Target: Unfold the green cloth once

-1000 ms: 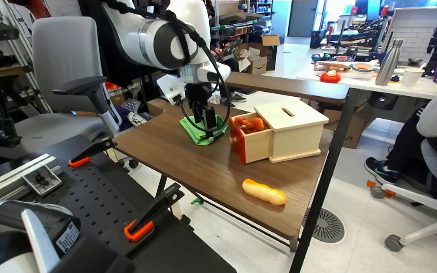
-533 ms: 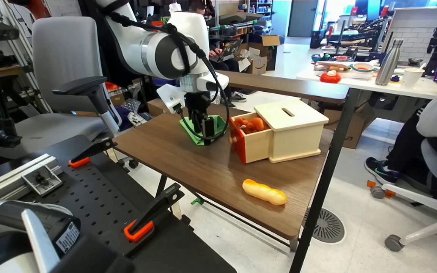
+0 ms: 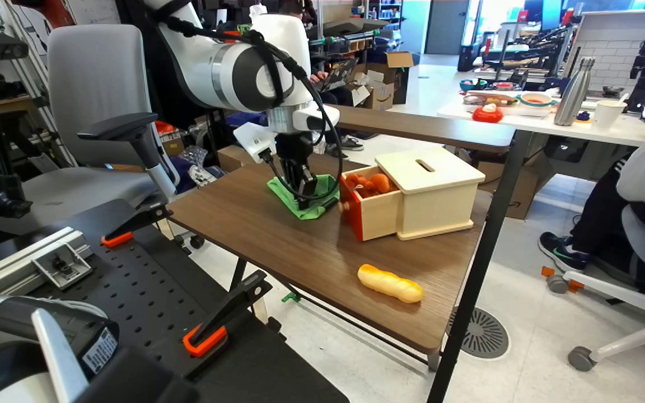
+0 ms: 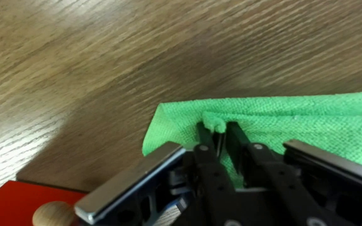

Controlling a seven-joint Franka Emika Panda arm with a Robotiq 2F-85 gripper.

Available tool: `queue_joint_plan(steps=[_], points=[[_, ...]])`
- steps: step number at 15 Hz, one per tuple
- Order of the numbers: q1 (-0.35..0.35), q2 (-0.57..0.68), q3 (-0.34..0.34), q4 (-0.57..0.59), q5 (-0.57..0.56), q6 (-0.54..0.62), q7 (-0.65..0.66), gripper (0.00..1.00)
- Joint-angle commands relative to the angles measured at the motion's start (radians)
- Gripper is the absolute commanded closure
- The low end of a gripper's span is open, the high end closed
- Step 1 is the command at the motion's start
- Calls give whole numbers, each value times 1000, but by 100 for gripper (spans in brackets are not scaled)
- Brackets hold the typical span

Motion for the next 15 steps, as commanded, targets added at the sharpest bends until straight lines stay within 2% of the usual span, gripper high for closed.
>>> queue_joint_plan(steps=[1, 10, 15], points=[[34, 21, -37, 37, -2, -38, -8, 100], [34, -97, -41, -32, -16, -37, -43, 99], [24, -164, -4, -16, -4, -50, -76, 99]])
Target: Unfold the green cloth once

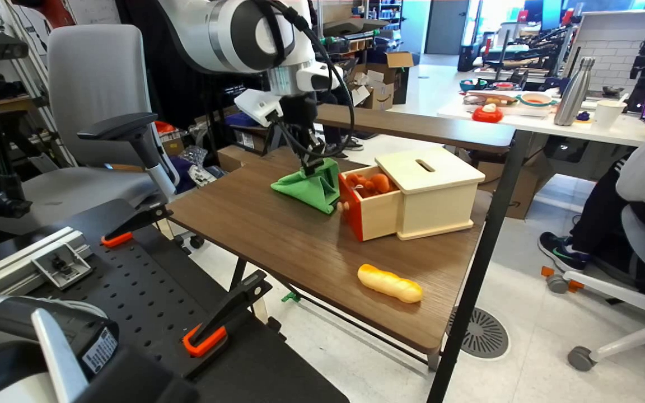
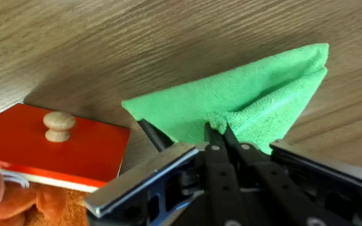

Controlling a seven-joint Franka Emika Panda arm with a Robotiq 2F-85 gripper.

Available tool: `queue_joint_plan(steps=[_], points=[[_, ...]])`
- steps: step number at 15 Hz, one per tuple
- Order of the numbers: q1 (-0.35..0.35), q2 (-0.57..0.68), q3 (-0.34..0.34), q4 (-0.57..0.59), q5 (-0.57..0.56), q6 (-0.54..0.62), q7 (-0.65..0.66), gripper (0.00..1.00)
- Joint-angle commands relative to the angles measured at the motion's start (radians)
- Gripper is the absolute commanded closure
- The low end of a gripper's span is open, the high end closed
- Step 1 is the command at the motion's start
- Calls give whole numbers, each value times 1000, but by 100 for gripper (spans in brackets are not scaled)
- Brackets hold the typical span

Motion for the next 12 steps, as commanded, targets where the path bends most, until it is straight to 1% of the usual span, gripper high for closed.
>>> queue_joint_plan(steps=[1, 5, 8, 12], points=[[-4, -56, 28, 6, 4, -41, -32, 99], [-16, -30, 66, 84, 19, -87, -43, 99], [-30, 22, 96, 179, 33, -126, -57, 99], [-32, 114, 118, 312, 26, -160, -86, 99]])
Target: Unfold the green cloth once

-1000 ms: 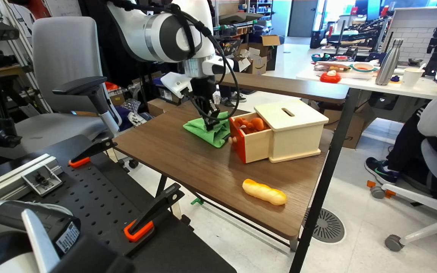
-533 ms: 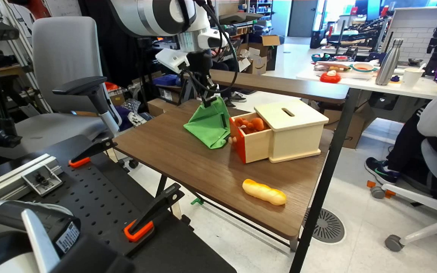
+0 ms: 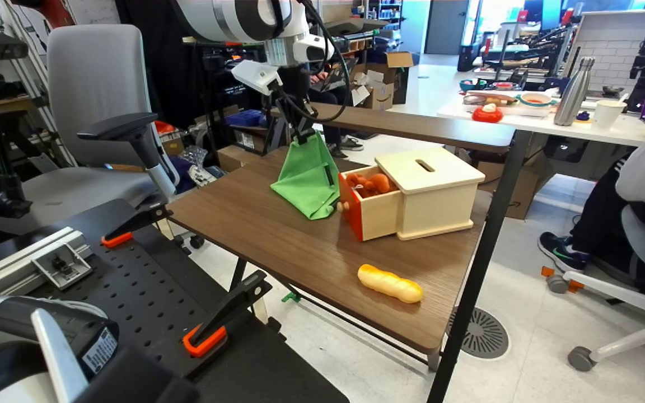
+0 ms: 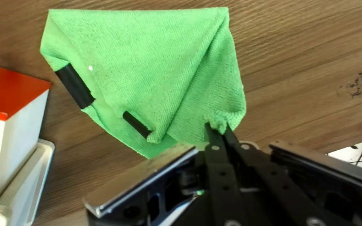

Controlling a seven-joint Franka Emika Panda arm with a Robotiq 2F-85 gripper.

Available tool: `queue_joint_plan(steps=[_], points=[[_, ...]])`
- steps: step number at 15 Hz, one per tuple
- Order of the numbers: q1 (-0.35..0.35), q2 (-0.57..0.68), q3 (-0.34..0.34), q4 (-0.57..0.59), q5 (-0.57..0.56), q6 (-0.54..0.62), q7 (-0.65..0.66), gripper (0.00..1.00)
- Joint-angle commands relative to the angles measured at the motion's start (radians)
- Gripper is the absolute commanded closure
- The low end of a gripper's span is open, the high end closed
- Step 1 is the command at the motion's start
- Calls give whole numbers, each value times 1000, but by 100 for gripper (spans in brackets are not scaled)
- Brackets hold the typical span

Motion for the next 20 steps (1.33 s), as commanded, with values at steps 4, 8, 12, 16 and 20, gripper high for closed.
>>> queue_joint_plan(steps=[4, 8, 12, 16, 20], points=[[-13, 189, 34, 229, 8, -101, -87, 99], [3, 267, 29, 289, -4, -114, -108, 99], [13, 317, 26, 350, -3, -105, -108, 99], [15, 349, 27, 410, -1, -115, -108, 99], [18, 372, 26, 456, 0, -121, -104, 99]])
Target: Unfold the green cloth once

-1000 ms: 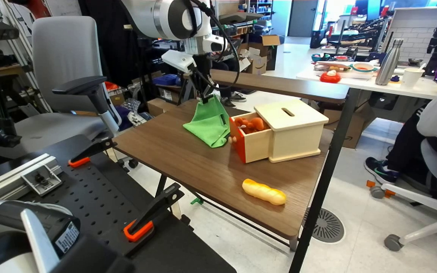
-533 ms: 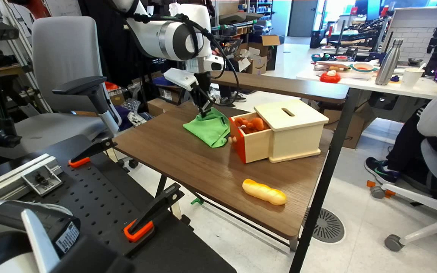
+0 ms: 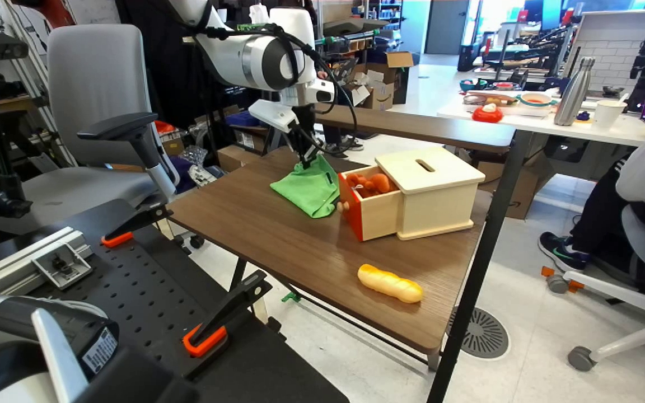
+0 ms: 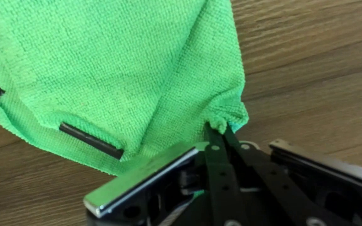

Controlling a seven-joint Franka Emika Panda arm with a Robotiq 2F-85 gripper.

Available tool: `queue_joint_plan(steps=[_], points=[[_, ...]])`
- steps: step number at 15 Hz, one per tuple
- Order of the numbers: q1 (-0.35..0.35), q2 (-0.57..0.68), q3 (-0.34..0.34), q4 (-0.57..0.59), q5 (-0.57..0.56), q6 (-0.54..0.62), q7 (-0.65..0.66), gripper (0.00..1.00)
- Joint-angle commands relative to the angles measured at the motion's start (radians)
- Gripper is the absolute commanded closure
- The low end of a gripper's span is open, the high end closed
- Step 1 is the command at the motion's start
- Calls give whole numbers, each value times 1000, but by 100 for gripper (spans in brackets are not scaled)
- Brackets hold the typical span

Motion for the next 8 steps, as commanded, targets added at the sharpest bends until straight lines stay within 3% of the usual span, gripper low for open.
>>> queue_joint_plan(steps=[1, 3, 8], points=[[7, 42, -2, 86, -3, -57, -10, 71], [11, 47, -9, 98, -11, -82, -9, 65], [10, 46, -12, 105, -19, -109, -15, 28]])
